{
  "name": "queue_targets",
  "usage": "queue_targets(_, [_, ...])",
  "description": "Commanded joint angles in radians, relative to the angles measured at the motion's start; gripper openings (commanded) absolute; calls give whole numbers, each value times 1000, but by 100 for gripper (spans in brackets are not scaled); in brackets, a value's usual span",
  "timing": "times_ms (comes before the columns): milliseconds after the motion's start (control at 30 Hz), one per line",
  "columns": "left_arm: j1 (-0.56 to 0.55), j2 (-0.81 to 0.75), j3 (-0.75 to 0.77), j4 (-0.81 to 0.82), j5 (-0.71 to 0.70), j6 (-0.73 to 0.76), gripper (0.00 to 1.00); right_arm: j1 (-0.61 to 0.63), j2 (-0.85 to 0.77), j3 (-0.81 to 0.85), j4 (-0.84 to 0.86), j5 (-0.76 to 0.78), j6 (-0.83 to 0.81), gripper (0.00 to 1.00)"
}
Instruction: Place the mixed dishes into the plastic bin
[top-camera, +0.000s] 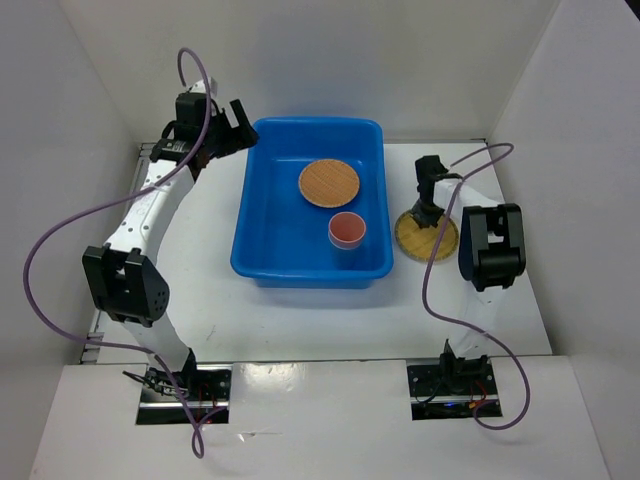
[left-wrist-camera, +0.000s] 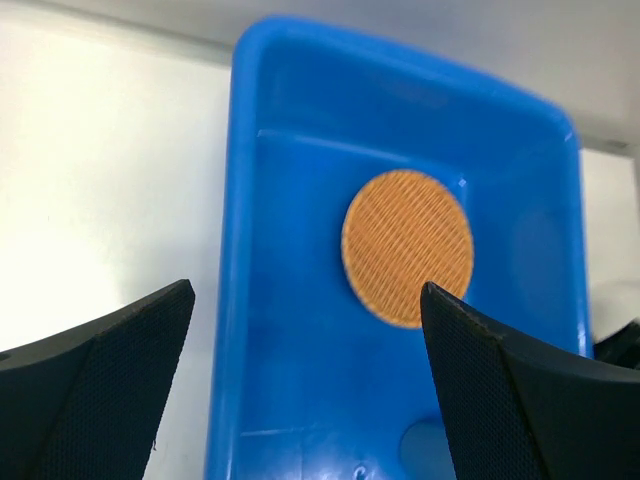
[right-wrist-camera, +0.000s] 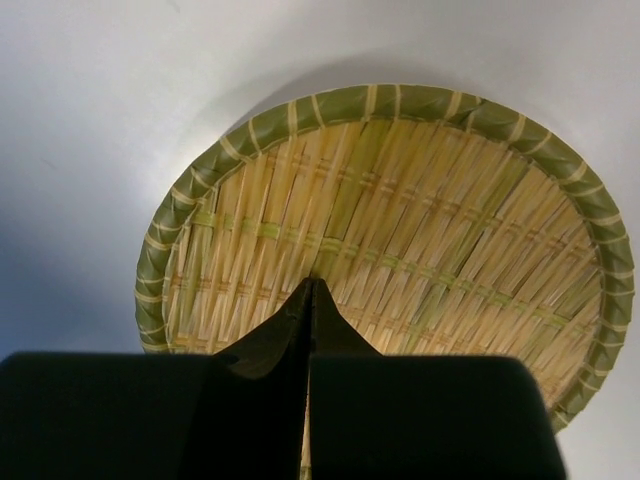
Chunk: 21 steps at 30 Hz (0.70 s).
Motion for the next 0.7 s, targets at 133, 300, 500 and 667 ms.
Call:
queue_targets(133, [-6, -88, -71, -6, -2, 42, 100, -23, 129, 212, 147, -27, -6, 0])
queue_targets(300, [-6, -97, -100, -7, -2, 42, 100, -23, 185, 331, 127, -6, -26, 0])
queue_targets(500, [-6, -97, -109, 12, 41, 42, 100, -23, 0, 227, 195, 42, -22, 10])
queue_targets(667, [3, -120, -120, 36, 75, 33, 100, -23, -368, -123, 292, 42, 80, 59])
